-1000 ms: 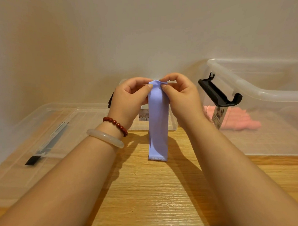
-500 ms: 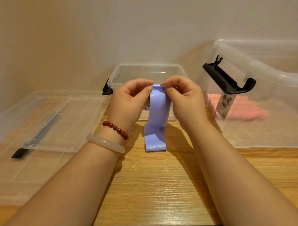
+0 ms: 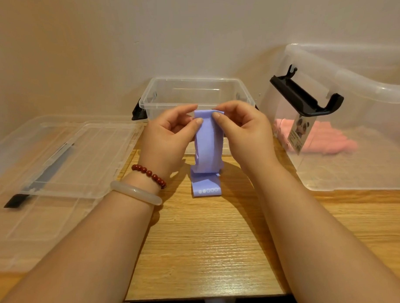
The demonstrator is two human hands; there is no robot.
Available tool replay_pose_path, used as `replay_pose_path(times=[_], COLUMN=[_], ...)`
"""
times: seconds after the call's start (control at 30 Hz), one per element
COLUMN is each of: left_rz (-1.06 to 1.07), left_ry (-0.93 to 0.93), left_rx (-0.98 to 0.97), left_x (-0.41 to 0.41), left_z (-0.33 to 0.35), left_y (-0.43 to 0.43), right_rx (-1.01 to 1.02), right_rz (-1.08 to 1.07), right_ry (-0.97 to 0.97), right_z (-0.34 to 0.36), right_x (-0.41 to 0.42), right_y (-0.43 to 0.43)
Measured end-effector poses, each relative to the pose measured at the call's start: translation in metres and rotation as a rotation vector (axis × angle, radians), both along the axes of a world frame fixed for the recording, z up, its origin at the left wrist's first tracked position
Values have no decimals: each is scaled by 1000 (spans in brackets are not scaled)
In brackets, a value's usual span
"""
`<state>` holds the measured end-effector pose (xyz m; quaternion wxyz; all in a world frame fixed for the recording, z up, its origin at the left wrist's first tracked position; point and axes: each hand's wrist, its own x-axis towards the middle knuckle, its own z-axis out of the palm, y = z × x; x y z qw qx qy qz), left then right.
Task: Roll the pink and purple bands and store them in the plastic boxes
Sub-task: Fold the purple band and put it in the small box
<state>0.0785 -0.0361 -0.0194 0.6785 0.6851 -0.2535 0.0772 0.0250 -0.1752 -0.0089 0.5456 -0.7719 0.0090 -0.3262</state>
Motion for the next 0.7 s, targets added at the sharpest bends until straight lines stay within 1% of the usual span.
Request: replay_pose_path(times=[0.17, 0.43, 0.57, 0.7], left_rz=[17, 14, -22, -24], left_ry=[30, -2, 0, 30], left_rx=[-42, -56, -59, -94], left_x=[1, -4, -6, -6], left_z=[0, 4, 6, 7], left_y=[-4, -6, -4, -3], right_rx=[-22, -99, -61, 41], right_rz=[-32, -30, 3, 57], right_ry=[-3, -35, -63, -22], right_z=[-2, 0, 1, 0], right_x=[4, -1, -1, 1], right_y=[2, 1, 1, -1])
